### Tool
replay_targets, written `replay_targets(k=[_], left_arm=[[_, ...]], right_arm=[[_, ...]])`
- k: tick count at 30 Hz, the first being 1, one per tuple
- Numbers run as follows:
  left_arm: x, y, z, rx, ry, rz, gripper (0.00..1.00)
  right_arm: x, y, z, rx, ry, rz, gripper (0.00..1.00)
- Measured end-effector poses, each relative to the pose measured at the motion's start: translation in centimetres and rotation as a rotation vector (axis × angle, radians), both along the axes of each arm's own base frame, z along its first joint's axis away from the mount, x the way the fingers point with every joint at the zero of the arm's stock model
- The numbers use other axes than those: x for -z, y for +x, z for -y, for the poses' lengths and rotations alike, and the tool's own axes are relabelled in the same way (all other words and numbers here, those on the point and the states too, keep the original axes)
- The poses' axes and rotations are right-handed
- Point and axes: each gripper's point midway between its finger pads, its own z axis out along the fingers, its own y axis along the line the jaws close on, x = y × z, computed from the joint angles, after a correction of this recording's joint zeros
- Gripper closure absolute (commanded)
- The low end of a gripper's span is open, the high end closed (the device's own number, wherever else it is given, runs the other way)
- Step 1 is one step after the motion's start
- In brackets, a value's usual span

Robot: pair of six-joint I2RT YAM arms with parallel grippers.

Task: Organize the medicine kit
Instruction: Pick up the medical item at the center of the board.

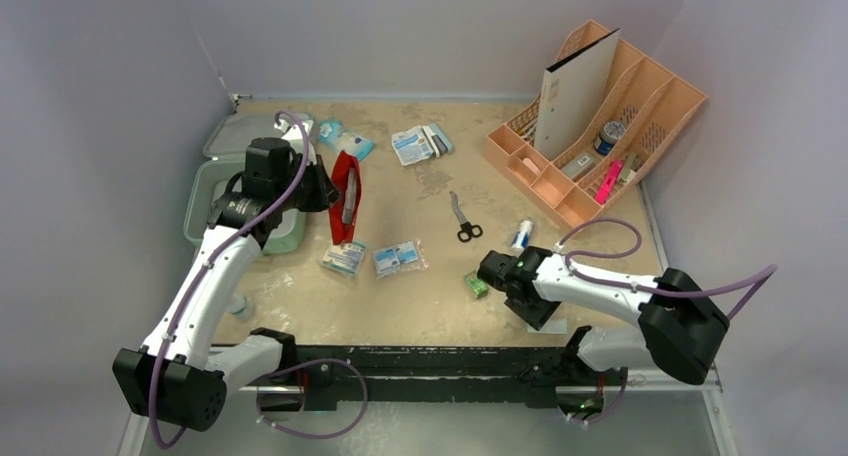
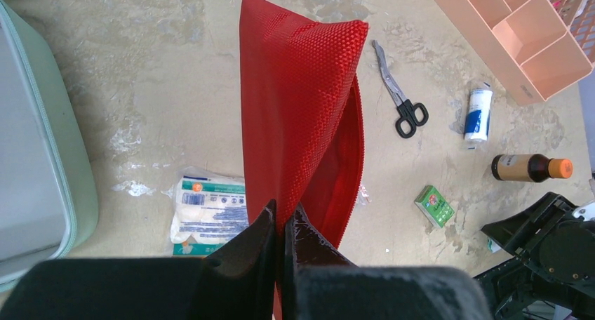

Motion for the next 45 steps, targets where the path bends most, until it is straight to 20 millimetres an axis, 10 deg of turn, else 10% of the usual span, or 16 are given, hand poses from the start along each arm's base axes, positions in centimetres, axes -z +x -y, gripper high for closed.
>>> replay_targets(k=[11, 21, 28, 45], left_arm=[[0.0, 0.0, 0.0, -0.001, 0.000, 0.000, 1.00], [0.0, 0.0, 0.0, -0.001, 0.000, 0.000, 1.00], [0.0, 0.0, 0.0, -0.001, 0.001, 0.000, 1.00], [0.0, 0.0, 0.0, 0.000, 0.000, 0.000, 1.00]], right_arm=[[0.7, 0.3, -0.2, 0.019, -0.030, -0.022, 0.63], [0.8, 0.8, -0.9, 0.009, -0.031, -0.029, 1.00], [0.1, 2.1, -2.5, -0.038, 0.021, 0.002, 1.00], [-8.6, 7.6, -8.8, -0.299, 0.282, 0.263, 1.00]])
